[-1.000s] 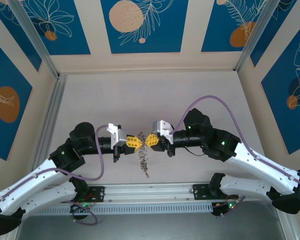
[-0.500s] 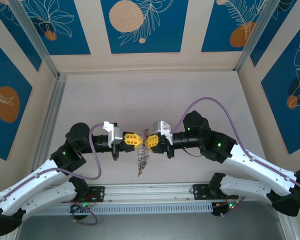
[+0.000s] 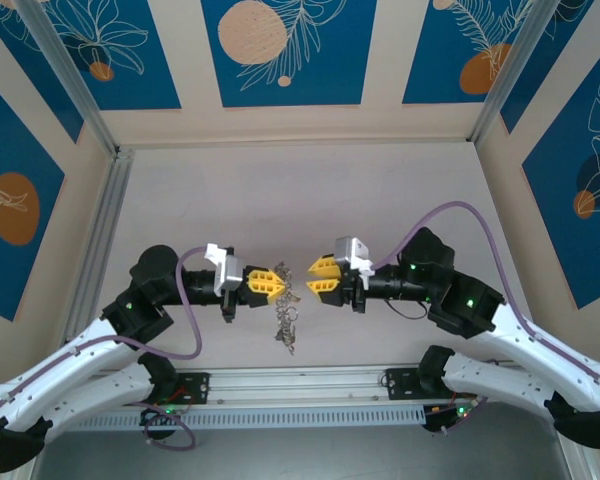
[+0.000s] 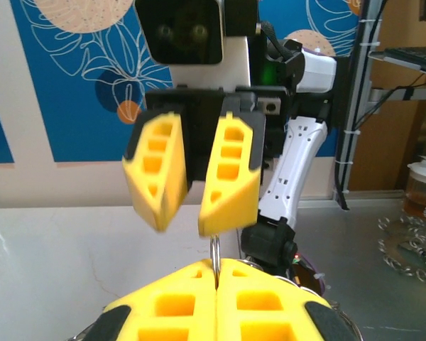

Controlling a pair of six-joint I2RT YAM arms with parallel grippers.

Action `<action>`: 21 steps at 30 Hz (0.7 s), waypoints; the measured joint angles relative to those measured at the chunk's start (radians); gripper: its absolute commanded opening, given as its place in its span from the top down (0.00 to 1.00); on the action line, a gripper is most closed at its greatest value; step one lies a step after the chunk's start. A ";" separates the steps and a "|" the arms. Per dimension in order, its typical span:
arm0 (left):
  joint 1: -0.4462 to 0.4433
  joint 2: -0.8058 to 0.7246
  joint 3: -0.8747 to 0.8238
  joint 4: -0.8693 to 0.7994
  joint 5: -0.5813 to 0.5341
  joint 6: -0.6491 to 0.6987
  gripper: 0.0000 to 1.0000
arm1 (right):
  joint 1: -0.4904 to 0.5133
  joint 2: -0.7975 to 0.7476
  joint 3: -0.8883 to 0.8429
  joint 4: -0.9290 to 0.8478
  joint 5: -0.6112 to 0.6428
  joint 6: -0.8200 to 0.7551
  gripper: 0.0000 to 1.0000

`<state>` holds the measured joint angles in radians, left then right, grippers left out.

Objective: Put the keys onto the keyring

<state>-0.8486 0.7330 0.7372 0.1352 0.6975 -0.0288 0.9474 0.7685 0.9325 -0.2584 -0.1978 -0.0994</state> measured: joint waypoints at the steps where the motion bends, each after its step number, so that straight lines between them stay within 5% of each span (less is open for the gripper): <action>1: 0.000 0.003 0.000 0.000 0.010 0.000 1.00 | 0.000 -0.005 0.000 0.009 -0.008 0.001 0.72; 21: 0.002 0.029 0.000 0.007 0.061 -0.019 1.00 | 0.019 0.087 -0.006 0.085 -0.129 0.022 0.81</action>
<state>-0.8463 0.7616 0.7372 0.1421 0.7589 -0.0475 0.9668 0.8558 0.9268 -0.1730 -0.3264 -0.0772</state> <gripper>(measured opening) 0.041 0.188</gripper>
